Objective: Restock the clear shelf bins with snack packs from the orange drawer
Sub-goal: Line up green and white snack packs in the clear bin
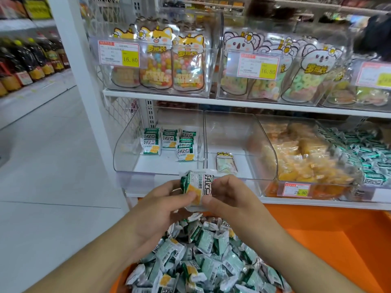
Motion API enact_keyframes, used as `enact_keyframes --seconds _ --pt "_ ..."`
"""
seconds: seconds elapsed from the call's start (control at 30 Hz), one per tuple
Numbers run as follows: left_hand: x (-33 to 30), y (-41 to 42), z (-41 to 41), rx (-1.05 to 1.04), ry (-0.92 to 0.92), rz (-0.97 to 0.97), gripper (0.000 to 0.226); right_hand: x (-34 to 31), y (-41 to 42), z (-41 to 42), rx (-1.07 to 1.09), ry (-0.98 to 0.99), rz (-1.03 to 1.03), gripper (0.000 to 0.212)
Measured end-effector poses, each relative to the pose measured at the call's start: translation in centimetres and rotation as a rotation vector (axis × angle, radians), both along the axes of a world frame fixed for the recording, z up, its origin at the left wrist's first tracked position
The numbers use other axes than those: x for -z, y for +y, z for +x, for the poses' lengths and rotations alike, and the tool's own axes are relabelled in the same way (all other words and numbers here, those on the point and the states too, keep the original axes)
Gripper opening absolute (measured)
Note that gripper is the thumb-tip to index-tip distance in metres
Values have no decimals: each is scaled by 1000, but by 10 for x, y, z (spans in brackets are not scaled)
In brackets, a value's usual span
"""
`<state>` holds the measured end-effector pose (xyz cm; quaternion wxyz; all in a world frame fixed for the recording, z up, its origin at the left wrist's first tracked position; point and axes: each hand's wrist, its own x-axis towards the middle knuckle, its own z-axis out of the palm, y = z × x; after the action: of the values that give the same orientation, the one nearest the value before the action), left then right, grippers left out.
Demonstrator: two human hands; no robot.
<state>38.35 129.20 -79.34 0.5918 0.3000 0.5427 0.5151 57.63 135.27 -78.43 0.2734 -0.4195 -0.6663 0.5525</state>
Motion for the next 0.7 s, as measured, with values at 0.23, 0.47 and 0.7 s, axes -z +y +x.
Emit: enact_keyframes --seconds 0.23,0.47,0.7 --pt "-14 -7 -6 52 103 67 31 3 4 -19 57 59 -83 42" --pt "-25 4 -54 139 374 76 26 -9 26 -71 45 -33 28 45" --pt "1 27 -128 32 1290 149 52 -16 109 -161 -83 -333 291 47"
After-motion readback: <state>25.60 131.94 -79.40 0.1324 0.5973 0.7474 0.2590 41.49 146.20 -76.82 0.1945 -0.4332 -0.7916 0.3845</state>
